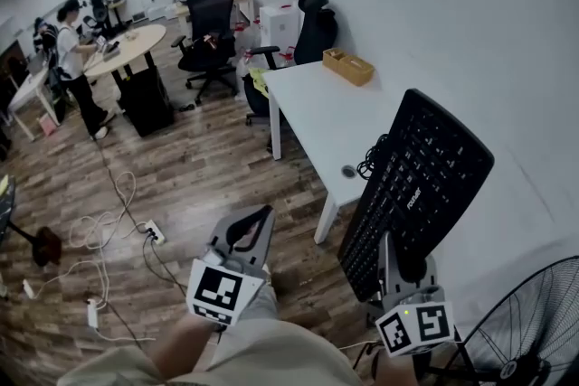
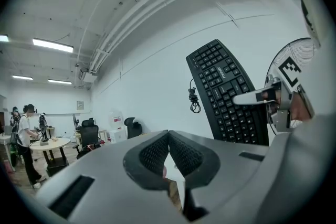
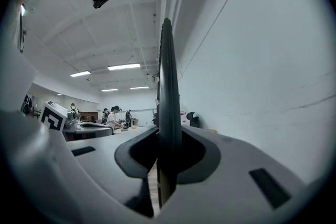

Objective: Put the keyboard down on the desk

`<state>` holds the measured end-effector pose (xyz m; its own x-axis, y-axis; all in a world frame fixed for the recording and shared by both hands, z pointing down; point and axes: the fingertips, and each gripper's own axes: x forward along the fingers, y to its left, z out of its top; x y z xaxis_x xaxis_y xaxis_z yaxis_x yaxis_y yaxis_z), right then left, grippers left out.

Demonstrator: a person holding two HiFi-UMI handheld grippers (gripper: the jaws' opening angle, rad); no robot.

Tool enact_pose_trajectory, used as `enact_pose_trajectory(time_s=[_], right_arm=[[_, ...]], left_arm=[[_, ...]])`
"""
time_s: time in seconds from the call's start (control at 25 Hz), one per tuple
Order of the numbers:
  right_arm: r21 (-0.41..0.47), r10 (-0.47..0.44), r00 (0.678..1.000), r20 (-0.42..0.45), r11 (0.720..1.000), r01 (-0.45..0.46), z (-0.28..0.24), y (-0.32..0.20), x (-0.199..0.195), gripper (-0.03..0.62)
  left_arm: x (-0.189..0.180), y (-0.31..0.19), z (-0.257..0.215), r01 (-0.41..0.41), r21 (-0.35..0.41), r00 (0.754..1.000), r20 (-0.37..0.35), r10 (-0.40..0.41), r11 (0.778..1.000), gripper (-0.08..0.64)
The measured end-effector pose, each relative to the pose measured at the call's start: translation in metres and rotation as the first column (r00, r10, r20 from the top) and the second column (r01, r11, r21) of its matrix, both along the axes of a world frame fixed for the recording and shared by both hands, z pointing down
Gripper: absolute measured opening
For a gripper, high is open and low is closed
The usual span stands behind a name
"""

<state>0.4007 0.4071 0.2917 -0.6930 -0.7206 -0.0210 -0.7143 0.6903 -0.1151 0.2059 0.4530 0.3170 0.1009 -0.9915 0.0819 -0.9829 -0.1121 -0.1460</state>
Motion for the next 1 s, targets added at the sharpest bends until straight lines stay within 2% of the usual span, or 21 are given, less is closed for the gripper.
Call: enact_pose_trajectory(time_s=[0.4,0.64,0.88,1.0], right_arm=[[-0.043,0.002,1.000,-0.009,0.999,-0.003,0.004,-0.088,-0.065,0.086],[-0.065,0.042,0.999,-0.021,0.997,-0.043,-0.004,-0.165,-0.138,0.085],[-0.047,0.080,0.997,-0.022,0.996,-0.081,0.003,-0.196,-0.161,0.086],[-0.044,0.103,0.994,-0.030,0.994,-0.105,0.004,-0.236,-0.205,0.084]], left_arm=[[-0.063,-0.088,0.003,-0.003,-0.025,1.000,-0.019,0.002,1.000,0.023],[-0.142,-0.166,-0.003,-0.033,-0.044,0.999,-0.028,0.032,0.998,0.023],[-0.171,-0.199,0.002,-0.059,-0.036,0.998,-0.019,0.059,0.998,0.023],[-0.219,-0.239,0.001,-0.071,-0.027,0.997,-0.011,0.071,0.997,0.023]])
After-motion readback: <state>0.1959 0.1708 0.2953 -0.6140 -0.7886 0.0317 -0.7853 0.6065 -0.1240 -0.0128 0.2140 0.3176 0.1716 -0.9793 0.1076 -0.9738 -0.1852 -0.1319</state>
